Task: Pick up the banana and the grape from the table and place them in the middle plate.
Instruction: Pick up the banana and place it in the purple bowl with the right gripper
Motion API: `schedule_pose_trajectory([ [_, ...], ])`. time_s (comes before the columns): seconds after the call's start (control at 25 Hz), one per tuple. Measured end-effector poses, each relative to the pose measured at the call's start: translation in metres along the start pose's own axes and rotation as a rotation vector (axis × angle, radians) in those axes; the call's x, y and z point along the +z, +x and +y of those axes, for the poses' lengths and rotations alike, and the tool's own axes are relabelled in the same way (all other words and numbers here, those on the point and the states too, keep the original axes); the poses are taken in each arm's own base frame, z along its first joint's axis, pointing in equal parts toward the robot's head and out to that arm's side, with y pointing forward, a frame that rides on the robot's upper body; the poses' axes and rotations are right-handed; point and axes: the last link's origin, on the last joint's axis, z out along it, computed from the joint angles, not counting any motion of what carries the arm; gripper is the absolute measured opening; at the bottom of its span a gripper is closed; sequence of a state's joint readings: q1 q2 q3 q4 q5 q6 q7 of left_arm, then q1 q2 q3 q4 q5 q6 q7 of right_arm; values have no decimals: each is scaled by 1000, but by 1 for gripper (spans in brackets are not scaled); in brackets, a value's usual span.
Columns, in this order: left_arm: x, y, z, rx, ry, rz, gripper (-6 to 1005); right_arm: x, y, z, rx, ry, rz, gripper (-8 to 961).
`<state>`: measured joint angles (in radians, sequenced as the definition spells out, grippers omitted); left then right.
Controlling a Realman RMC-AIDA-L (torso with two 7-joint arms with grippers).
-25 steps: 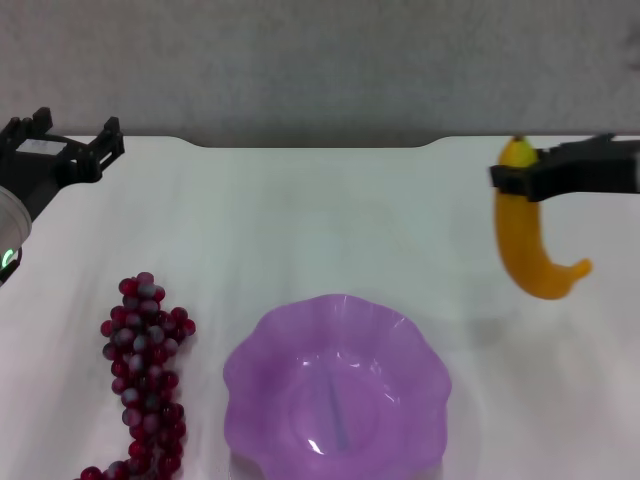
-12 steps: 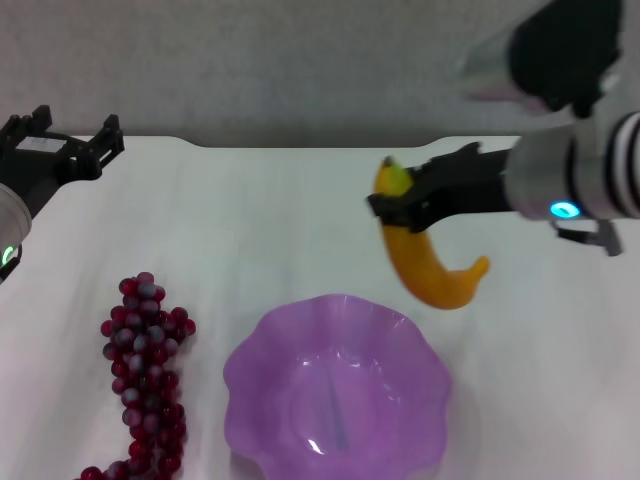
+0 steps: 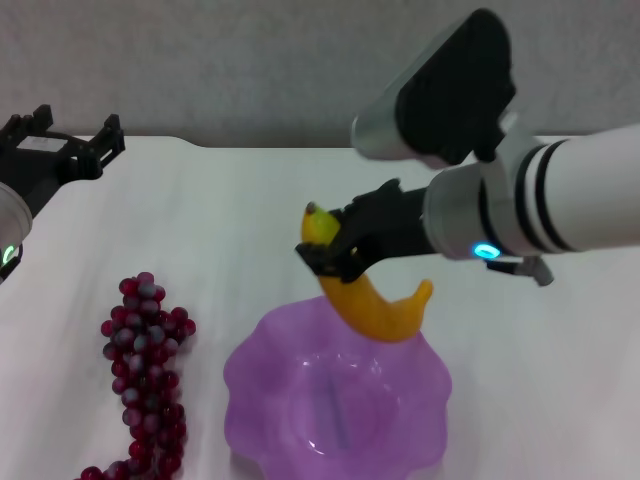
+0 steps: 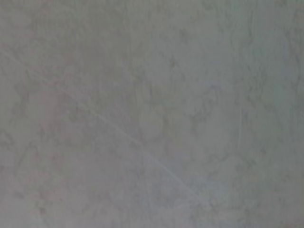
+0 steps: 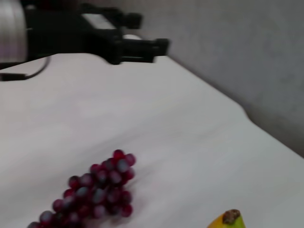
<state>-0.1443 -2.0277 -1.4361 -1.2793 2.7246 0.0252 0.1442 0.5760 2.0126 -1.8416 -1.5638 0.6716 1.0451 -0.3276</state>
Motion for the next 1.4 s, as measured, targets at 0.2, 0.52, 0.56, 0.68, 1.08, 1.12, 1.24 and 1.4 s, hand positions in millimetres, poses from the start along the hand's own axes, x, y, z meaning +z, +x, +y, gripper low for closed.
schedule_pose_trajectory([
  [0.2,0,3,1,-2,-2,8,822,8,4,11,-20,-30,31,466],
  [0.52,1,4,1,-3,-4,11,822,32,11,28,-33,-110,102,466],
  [0.56,1,5,2,-3,-5,12,823,35,13,29,-30,-118,111,466],
  [0.68,2,6,3,-1,-9,15,823,43,17,31,-25,-133,136,467],
  [1.08,3,7,5,0,-15,16,823,59,32,27,10,-142,200,467],
  [1.12,3,7,5,0,-14,16,823,60,32,26,12,-141,201,467],
  [1.24,3,7,4,0,-12,15,824,59,32,26,6,-141,201,467],
  [1.4,3,7,4,3,-13,15,824,59,32,26,-14,-145,202,488],
])
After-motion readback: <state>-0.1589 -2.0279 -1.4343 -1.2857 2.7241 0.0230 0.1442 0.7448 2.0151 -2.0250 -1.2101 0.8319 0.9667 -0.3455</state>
